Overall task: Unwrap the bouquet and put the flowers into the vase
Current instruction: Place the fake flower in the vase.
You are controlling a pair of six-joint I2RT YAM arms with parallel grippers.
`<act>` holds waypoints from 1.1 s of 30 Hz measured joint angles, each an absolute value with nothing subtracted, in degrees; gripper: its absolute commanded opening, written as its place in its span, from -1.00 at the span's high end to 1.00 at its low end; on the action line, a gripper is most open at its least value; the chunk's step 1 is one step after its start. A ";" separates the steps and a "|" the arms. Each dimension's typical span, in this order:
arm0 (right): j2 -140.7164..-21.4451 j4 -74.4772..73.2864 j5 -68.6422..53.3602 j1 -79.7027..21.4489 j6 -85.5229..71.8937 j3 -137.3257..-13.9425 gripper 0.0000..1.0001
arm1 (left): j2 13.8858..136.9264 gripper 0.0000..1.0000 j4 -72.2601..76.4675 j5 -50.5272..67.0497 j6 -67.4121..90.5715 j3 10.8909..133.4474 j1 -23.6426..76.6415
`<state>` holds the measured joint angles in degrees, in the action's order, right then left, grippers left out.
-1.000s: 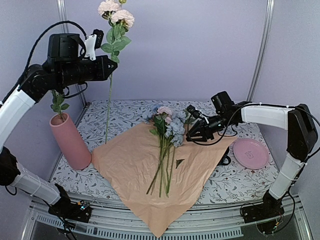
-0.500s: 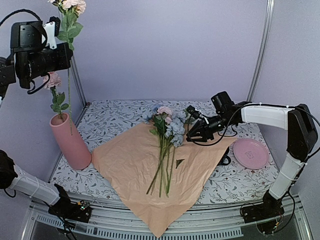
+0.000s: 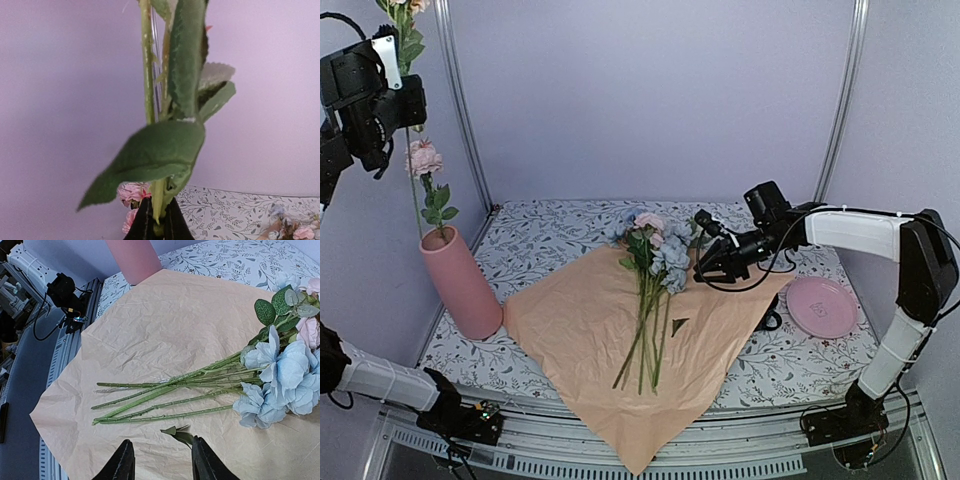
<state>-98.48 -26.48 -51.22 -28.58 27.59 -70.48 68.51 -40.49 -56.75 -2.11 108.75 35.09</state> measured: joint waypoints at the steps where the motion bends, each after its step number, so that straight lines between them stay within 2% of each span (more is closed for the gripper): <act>1: -98.37 -26.50 -51.20 -28.60 27.70 -70.48 0.17 | 68.69 1.00 -39.79 -56.29 -2.52 108.79 33.82; 8: -97.69 -26.50 -51.07 -28.60 28.18 -70.46 0.17 | 71.24 1.00 -37.80 -48.53 -1.56 107.07 24.01; 21: -96.71 -26.41 -50.85 -28.58 28.80 -68.71 0.17 | 61.32 1.00 -26.39 -31.79 4.08 78.61 8.19; 33: -96.95 -26.57 -50.89 -28.58 29.50 -68.71 0.17 | 50.52 1.00 -21.19 -23.16 11.25 63.02 5.69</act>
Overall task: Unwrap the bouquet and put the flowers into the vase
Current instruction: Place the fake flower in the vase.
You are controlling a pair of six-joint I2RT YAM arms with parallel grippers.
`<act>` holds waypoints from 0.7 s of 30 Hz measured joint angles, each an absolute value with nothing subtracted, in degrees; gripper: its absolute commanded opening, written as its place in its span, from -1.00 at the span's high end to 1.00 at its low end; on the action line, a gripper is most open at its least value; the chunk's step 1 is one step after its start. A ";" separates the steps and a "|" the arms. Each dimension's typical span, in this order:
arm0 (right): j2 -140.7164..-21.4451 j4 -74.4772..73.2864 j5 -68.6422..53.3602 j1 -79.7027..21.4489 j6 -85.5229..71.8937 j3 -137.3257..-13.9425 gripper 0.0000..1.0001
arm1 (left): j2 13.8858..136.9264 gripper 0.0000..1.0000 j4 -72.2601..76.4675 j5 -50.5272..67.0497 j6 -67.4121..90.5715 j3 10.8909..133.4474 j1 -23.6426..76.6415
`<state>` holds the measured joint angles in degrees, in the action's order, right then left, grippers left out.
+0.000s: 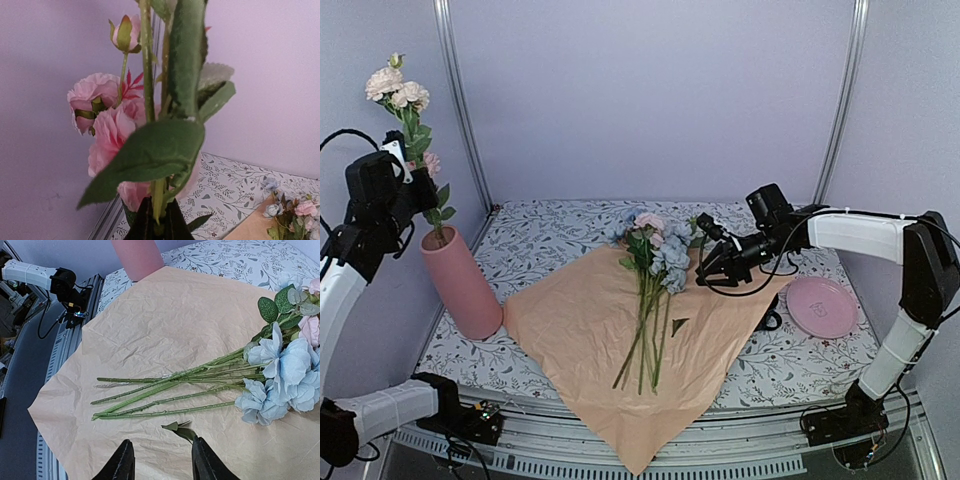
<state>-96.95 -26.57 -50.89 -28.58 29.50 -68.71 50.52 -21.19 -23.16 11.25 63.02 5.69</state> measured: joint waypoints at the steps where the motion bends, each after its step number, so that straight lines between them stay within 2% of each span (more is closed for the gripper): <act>1: -97.10 -26.59 -50.94 -28.58 29.52 -68.71 0.17 | 49.54 1.00 -21.12 -22.72 11.90 62.11 5.69; 6: -98.56 -27.20 -51.22 -28.58 29.63 -68.71 0.17 | 45.28 1.00 -21.02 -21.54 13.78 58.67 5.69; 10: -99.09 -27.75 -51.35 -28.58 29.65 -68.71 0.17 | 44.21 0.86 -21.19 -21.37 14.39 57.17 5.69; 16: -99.42 -28.18 -51.57 -28.58 29.65 -68.71 0.17 | 44.25 0.35 -21.89 -21.10 15.42 56.29 5.69; 21: -99.55 -28.38 -51.68 -28.58 29.67 -68.71 0.17 | 44.69 0.13 -23.51 -21.04 15.99 56.97 5.65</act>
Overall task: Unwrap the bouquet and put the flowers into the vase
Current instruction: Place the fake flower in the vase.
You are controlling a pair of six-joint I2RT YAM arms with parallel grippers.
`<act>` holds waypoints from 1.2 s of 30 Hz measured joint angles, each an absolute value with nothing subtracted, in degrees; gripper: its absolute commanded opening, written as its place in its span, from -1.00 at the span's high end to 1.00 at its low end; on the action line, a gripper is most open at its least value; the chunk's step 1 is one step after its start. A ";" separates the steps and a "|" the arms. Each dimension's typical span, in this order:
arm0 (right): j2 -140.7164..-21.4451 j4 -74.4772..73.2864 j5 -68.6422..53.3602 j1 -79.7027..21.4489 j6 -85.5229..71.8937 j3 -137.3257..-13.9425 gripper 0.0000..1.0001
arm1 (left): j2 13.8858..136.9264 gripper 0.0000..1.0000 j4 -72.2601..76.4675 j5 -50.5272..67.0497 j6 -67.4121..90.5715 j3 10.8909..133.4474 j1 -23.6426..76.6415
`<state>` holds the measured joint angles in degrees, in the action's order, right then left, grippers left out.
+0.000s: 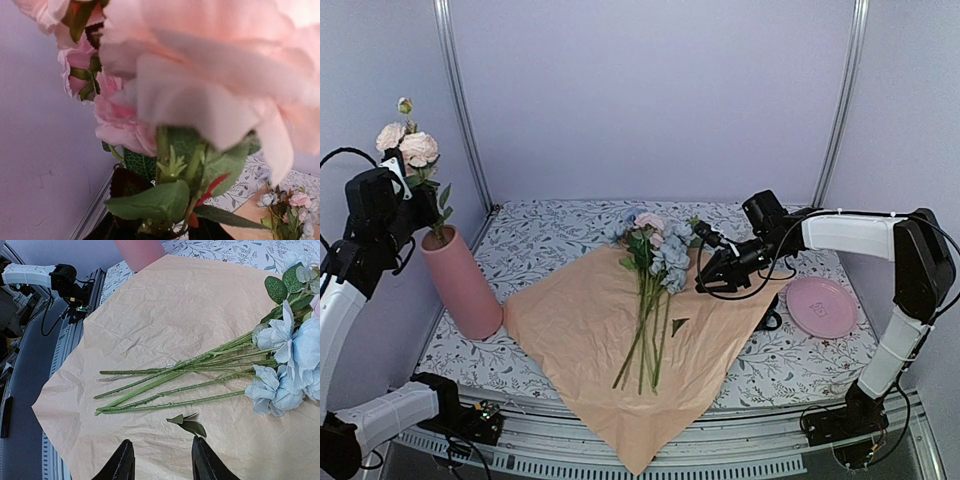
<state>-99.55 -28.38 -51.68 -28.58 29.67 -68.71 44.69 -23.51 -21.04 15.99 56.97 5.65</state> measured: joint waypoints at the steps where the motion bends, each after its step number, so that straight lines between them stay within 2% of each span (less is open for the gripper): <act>1: -99.61 -28.51 -51.77 -28.58 29.69 -68.77 0.17 | 44.99 0.11 -23.97 -21.04 16.21 57.39 5.65; 8: -99.77 -29.04 -52.27 -28.58 29.98 -69.06 0.17 | 45.47 -0.03 -26.11 -21.32 16.60 59.42 5.65; 12: -99.77 -29.19 -52.47 -28.58 30.13 -69.06 0.17 | 45.50 -0.27 -27.18 -21.43 17.28 59.77 5.65; 23: -100.07 -29.47 -52.66 -28.58 30.81 -69.10 0.17 | 46.00 -0.68 -33.15 -22.55 21.17 60.51 5.65; 29: -100.95 -29.58 -52.75 -28.58 30.89 -69.80 0.17 | 50.59 -0.68 -45.58 -23.64 24.95 68.97 5.65; 36: -101.47 -29.63 -52.84 -28.60 30.89 -69.82 0.17 | 51.03 -0.66 -55.68 -23.53 27.42 71.68 5.65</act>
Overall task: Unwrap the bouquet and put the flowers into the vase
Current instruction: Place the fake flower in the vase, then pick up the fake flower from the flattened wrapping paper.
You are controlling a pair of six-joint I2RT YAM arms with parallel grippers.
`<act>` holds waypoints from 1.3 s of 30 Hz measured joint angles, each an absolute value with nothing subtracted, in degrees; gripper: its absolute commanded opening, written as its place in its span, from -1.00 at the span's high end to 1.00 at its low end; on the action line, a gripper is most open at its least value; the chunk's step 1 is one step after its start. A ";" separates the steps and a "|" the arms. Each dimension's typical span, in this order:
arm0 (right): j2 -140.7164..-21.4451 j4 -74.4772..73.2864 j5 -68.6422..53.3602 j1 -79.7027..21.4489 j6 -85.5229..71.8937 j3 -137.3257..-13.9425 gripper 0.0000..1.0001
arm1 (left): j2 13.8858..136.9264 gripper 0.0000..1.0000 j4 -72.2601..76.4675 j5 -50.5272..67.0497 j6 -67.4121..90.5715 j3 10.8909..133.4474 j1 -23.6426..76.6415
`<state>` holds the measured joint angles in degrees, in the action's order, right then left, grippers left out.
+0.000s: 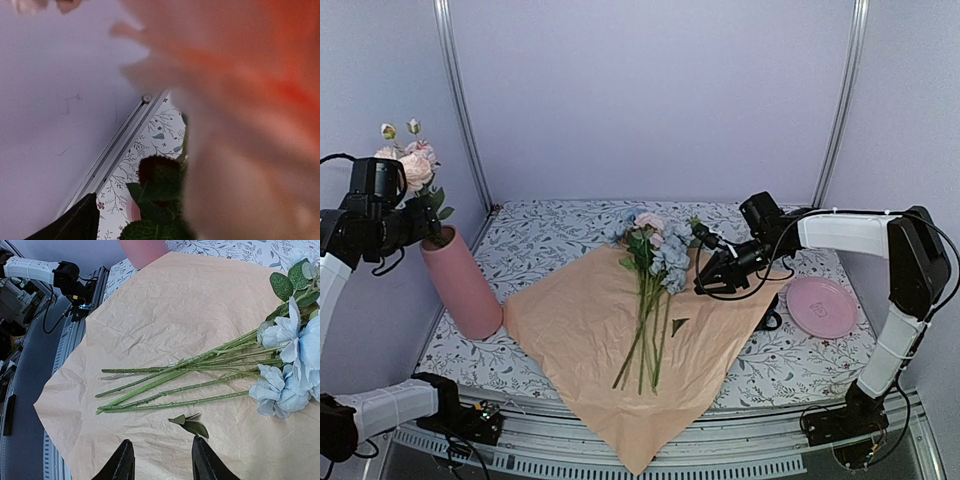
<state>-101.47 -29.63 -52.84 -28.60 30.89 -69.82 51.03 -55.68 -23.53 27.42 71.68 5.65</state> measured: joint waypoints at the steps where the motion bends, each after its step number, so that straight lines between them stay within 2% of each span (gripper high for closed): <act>1: -101.47 -29.63 -52.84 -28.60 30.87 -69.82 0.17 | 51.03 -0.65 -56.95 -23.44 27.88 71.57 5.65; 7: -101.49 -29.63 -53.01 -28.64 30.87 -69.82 0.17 | 48.77 -0.63 -62.59 -23.88 29.56 70.30 5.65; 11: -101.67 -29.65 -53.10 -28.95 30.87 -69.84 0.17 | 47.77 -0.53 -64.90 -23.16 30.20 70.19 5.65; 17: -101.71 -29.63 -53.08 -29.26 30.85 -69.87 0.16 | 45.30 -0.39 -65.45 -16.14 28.71 69.58 5.63; 22: -102.32 -29.61 -53.06 -29.71 30.76 -69.97 0.16 | 44.66 -0.23 -65.91 -9.76 28.64 69.58 5.63; 26: -103.09 -29.61 -53.01 -30.61 30.63 -70.06 0.16 | 43.59 0.02 -65.84 -5.98 28.42 69.58 5.63; 28: -103.39 -29.58 -53.01 -31.07 30.59 -70.13 0.16 | 42.44 0.15 -64.97 -2.48 27.57 69.43 5.61; 32: -104.12 -29.61 -52.75 -31.64 30.46 -70.35 0.16 | 39.77 0.29 -60.18 7.77 26.57 66.57 5.63; 39: -105.10 -29.56 -51.33 -31.88 30.41 -70.87 0.15 | 38.04 0.27 -45.93 24.82 26.13 57.12 9.13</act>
